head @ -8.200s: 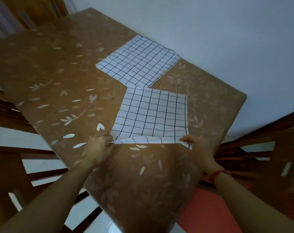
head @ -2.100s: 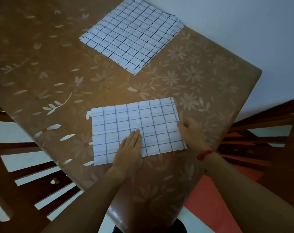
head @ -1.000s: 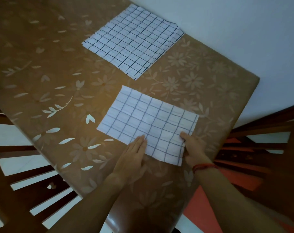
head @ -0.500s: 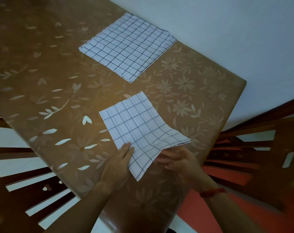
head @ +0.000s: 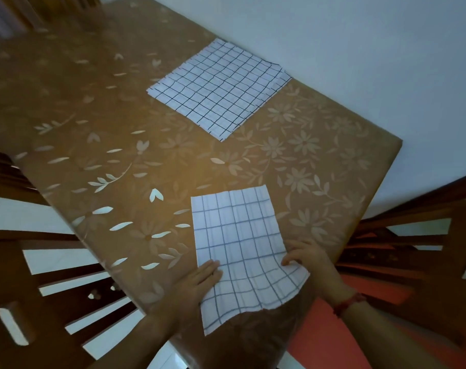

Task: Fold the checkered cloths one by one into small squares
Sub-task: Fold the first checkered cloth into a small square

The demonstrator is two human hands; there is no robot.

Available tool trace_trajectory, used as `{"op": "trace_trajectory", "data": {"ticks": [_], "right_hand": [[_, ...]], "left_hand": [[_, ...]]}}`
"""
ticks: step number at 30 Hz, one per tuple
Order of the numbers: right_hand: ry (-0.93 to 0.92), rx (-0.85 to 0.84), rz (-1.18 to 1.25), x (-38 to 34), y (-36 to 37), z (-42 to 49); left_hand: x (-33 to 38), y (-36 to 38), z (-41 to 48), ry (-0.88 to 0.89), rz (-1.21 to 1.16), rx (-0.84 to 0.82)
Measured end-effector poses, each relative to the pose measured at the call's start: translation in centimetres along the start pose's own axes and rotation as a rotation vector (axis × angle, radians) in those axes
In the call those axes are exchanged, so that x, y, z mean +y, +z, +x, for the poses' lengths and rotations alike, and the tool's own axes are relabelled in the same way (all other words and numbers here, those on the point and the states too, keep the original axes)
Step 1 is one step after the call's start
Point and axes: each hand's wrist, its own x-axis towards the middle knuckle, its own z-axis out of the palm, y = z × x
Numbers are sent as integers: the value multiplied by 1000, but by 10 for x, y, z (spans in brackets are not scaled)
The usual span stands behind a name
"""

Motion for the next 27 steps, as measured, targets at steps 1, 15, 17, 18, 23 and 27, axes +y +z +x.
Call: {"op": "trace_trajectory", "data": {"ticks": [1,15,17,18,23,27], "right_hand": [[-5,-8,-13,2,3,1],[173,-65,5,-24,0,15],[111,6,-8,-32,4,23],[132,34,-40,-32,3,29],[198,40,-45,-20,9,47],[231,89,-16,-19,14,56]], "left_hand": [[-1,-1,-4,-28,-32,-5],[16,-39,14,-347,-145,302],[14,-43,23,-433,-146,351],[12,-43,28,-496,-164,358],[-2,-38,46,-637,-265,375],[-11,-35,55,-642,-257,423]]}}
